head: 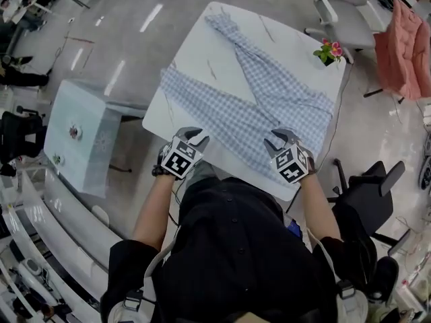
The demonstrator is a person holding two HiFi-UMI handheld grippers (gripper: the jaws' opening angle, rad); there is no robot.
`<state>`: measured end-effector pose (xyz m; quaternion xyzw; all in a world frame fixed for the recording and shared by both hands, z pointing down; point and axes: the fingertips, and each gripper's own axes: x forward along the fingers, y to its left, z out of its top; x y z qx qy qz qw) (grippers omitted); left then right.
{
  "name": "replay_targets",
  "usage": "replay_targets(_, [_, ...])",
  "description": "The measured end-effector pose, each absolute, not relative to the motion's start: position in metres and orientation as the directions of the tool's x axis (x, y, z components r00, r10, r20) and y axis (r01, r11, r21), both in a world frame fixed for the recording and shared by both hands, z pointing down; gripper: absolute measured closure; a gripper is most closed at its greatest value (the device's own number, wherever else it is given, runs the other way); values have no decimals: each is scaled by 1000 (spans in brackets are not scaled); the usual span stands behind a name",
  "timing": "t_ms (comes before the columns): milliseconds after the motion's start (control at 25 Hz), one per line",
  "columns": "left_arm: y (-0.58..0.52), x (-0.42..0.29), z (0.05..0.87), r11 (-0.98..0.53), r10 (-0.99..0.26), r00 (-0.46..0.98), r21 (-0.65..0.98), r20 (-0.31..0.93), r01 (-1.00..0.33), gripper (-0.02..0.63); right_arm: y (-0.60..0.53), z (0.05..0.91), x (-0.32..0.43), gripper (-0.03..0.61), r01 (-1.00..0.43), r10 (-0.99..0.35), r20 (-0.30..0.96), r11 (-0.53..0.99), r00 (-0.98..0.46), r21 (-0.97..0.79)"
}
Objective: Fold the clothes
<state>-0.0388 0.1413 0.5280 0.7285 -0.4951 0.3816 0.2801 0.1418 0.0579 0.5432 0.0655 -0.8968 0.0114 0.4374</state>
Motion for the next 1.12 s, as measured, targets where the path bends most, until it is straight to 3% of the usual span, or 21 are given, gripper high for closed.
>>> replay_targets(360, [144, -184, 543, -319, -543, 203, 24, 815, -948, 508, 71, 549, 22, 449, -138, -81, 790, 990, -608, -5])
replay_targets(720, [109, -316, 561, -545, -467, 341, 38, 816, -837, 514, 76, 562, -123, 456, -273, -180, 844, 961, -505, 42])
replay_targets(1120, [63, -345, 584, -739, -350, 456, 58, 819, -671, 520, 90, 580, -146, 463, -512, -318, 863, 855, -393, 82])
